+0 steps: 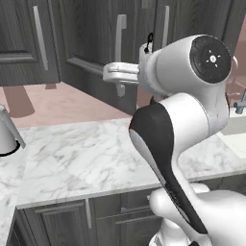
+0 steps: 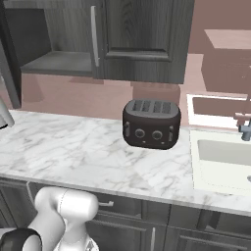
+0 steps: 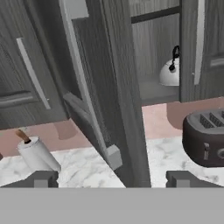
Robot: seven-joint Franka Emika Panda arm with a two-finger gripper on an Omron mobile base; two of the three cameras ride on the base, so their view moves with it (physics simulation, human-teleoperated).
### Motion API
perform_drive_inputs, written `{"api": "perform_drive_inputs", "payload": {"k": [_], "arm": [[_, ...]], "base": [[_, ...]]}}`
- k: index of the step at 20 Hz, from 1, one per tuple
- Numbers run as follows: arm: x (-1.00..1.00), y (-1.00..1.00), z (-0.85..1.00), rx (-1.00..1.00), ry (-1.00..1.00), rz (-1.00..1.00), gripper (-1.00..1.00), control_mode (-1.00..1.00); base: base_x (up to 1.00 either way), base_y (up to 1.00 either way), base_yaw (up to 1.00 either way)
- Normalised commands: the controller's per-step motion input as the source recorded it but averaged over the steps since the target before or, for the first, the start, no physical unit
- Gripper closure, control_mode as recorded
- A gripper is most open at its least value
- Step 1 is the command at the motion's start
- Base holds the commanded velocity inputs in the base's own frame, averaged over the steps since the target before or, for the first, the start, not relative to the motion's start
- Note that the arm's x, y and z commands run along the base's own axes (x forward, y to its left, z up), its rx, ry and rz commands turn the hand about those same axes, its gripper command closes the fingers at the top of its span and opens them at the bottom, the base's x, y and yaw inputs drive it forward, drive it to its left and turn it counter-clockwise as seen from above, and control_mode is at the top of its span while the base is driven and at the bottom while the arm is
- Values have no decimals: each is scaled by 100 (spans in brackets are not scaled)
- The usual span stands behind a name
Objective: Open the cabinet, pick the kettle from the cabinet, and place it in the sink.
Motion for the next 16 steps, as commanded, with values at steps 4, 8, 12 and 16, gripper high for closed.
{"api": "perform_drive_inputs", "payload": {"k": [4,8,12,16], "arm": [[-15,-51,-1,19,0,0,-100,-100],[-7,-53,-1,21,0,2,-100,-100],[-3,-48,0,15,1,4,-100,-100],[0,-44,0,14,5,5,-100,-100]], "base": [[0,0,0],[0,0,0],[0,0,0],[0,0,0]]}}
